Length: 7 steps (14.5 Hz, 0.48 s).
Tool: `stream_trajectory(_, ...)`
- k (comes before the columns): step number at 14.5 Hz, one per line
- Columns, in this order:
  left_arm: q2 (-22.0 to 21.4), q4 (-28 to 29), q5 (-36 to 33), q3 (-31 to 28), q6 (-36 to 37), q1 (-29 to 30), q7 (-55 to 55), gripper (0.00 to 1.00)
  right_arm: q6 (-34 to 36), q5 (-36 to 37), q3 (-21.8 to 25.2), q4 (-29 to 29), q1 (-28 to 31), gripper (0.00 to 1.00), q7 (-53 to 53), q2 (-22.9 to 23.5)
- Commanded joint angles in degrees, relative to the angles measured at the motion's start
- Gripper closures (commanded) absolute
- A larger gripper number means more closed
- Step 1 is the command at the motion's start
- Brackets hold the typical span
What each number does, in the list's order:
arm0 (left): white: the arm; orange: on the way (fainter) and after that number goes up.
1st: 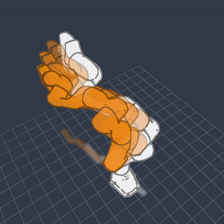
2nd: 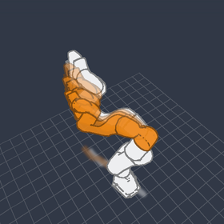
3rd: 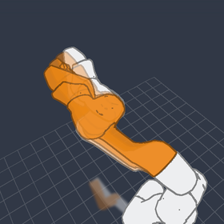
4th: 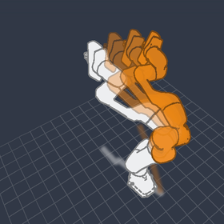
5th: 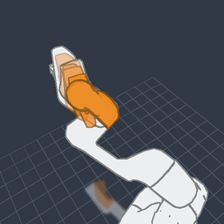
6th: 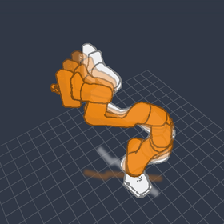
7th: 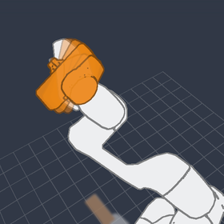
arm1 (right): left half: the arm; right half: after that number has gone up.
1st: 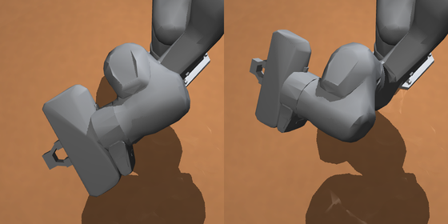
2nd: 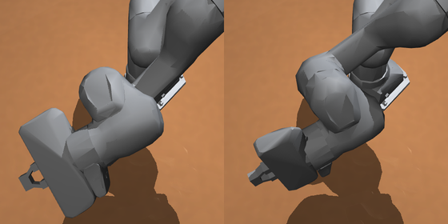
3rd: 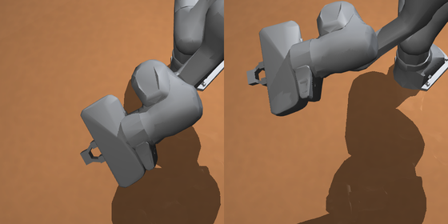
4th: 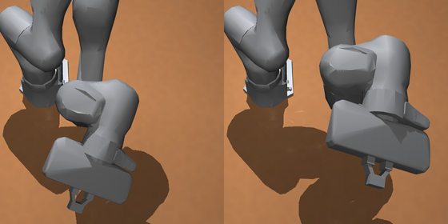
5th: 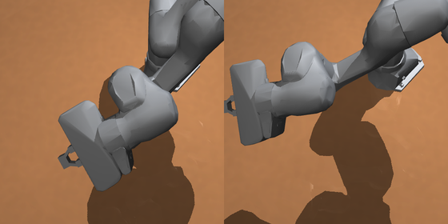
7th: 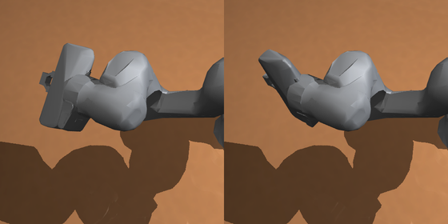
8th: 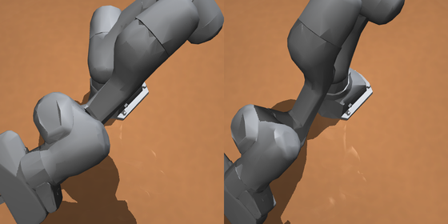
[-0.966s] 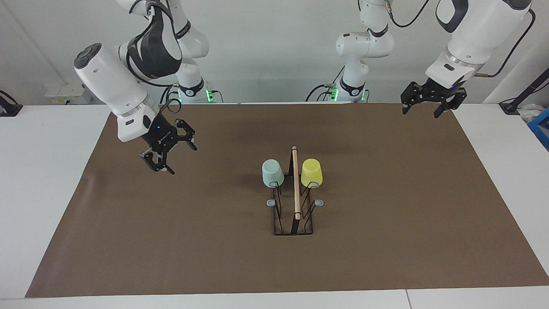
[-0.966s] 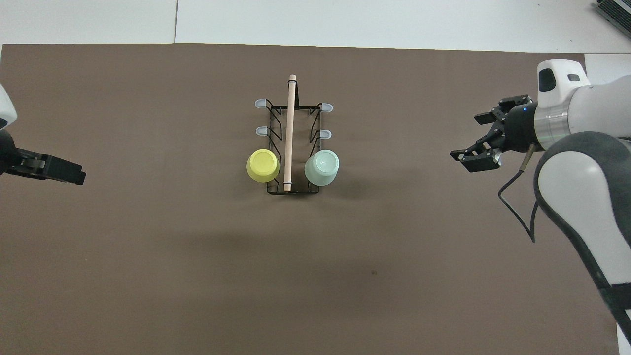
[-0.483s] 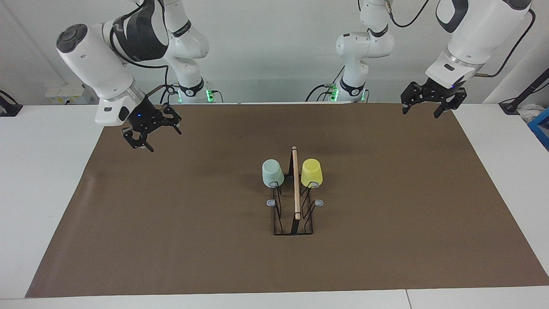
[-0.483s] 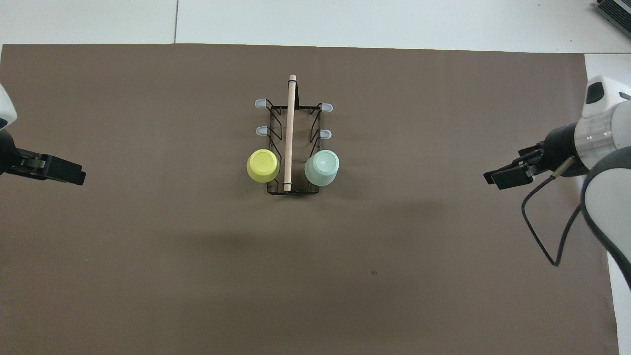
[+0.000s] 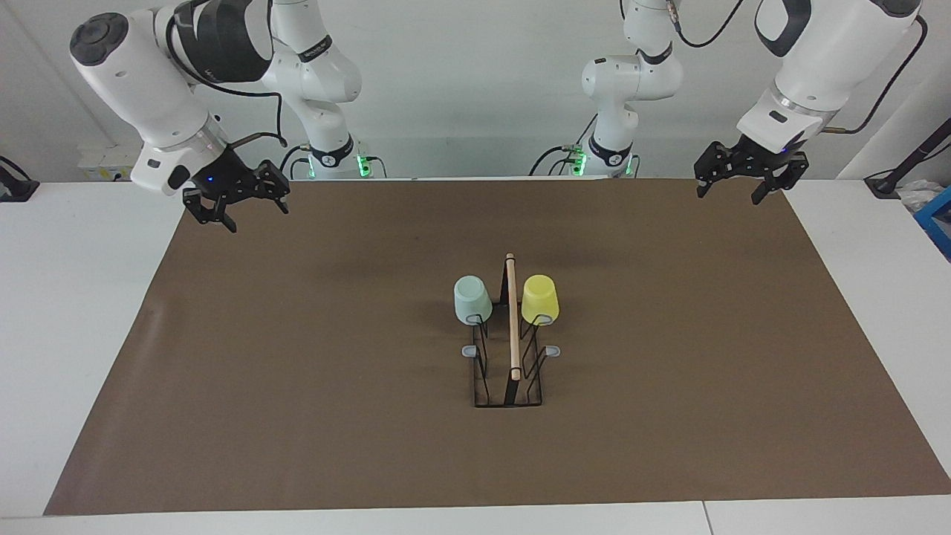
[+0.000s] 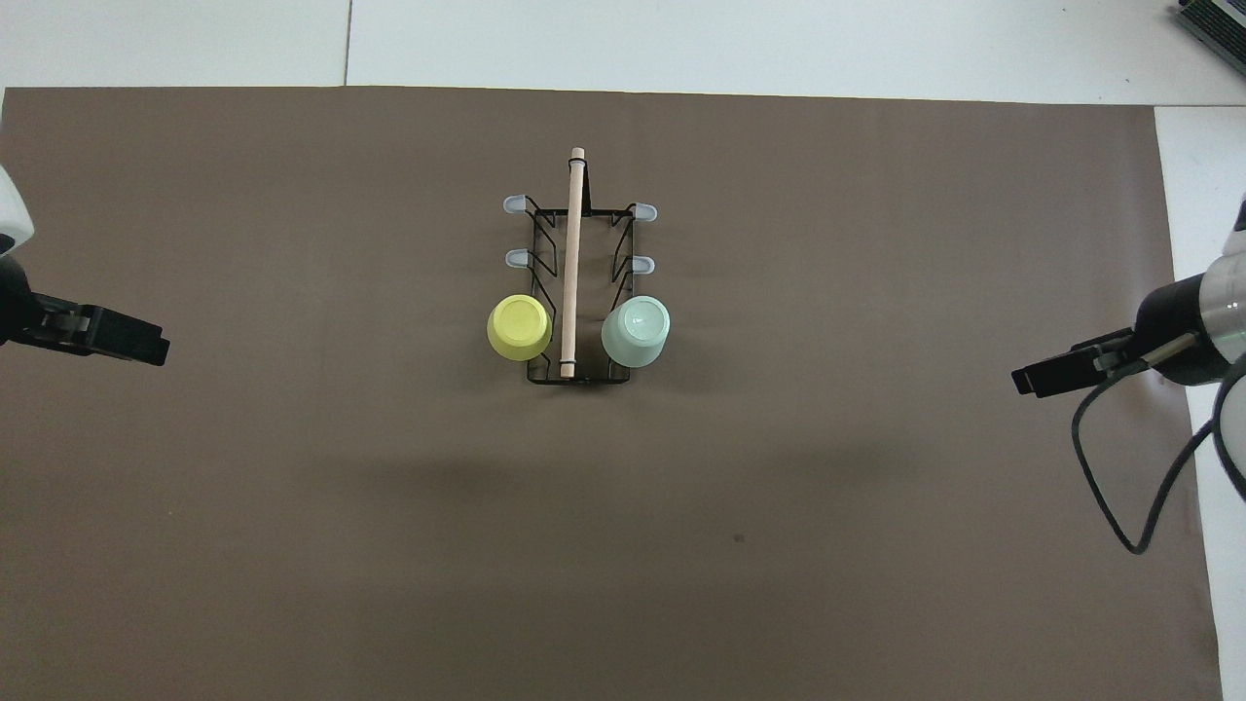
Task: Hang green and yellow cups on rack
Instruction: 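Open the right gripper and pull it back away from the rack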
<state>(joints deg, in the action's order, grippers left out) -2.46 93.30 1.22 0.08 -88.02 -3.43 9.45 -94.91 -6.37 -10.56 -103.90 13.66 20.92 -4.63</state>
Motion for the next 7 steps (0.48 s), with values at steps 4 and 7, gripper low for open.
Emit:
stream_trajectory(4, -1.50, 1.44, -1.05, -0.16, -0.57, -0.08, 0.57, 0.00, 4.65, 4.53, -0.08, 0.10, 2.59, 0.00, -1.67, -4.95)
stream_trajectory(7, -1.50, 1.44, -1.05, -0.16, -0.57, -0.08, 0.57, 0.00, 5.78, 4.26, -0.08, 2.56, 2.51, 0.00, -4.83, -5.13)
